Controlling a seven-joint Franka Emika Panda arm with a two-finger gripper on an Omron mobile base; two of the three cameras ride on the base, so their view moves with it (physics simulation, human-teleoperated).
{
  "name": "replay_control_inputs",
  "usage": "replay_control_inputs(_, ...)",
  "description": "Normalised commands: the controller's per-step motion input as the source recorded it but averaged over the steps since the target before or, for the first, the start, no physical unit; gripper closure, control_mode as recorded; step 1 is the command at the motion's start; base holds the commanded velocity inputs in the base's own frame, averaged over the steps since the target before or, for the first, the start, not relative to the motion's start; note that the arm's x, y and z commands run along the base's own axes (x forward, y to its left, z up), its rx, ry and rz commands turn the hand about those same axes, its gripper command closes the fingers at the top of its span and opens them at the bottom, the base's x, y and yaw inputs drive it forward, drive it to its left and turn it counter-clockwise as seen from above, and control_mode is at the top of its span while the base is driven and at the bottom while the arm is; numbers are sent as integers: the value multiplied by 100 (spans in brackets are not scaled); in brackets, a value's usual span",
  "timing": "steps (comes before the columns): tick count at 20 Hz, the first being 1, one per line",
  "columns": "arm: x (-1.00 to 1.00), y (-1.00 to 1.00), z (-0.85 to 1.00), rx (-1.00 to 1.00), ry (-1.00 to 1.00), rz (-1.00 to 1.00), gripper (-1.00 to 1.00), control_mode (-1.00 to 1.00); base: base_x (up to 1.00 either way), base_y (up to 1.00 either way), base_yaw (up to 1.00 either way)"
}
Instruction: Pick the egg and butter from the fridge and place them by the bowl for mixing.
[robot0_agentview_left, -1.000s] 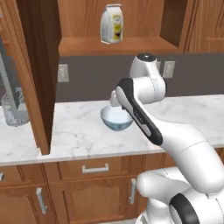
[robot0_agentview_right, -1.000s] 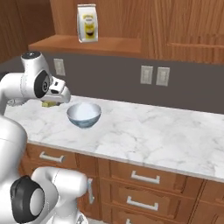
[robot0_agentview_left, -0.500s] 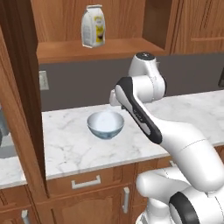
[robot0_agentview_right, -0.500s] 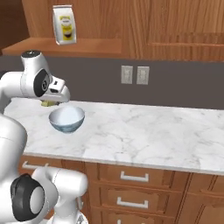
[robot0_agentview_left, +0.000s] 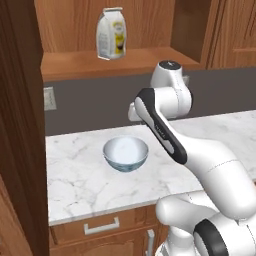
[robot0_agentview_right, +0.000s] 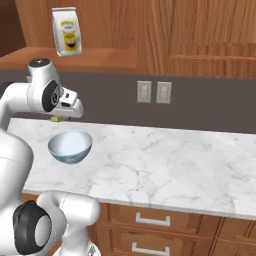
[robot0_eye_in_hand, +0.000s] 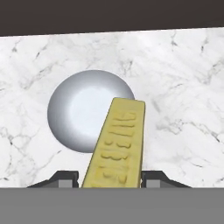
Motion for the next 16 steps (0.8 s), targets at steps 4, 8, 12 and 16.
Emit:
replay_control_inputs(4,0,0,0,0,0,0,100,100,37,-1,5)
replay_control_inputs(8,0,0,0,0,0,0,100,100,8,0,1)
replay_control_inputs(12,0,0,0,0,0,0,100,100,0,0,0)
replay_control_inputs(16,0,0,0,0,0,0,100,100,0,0,0)
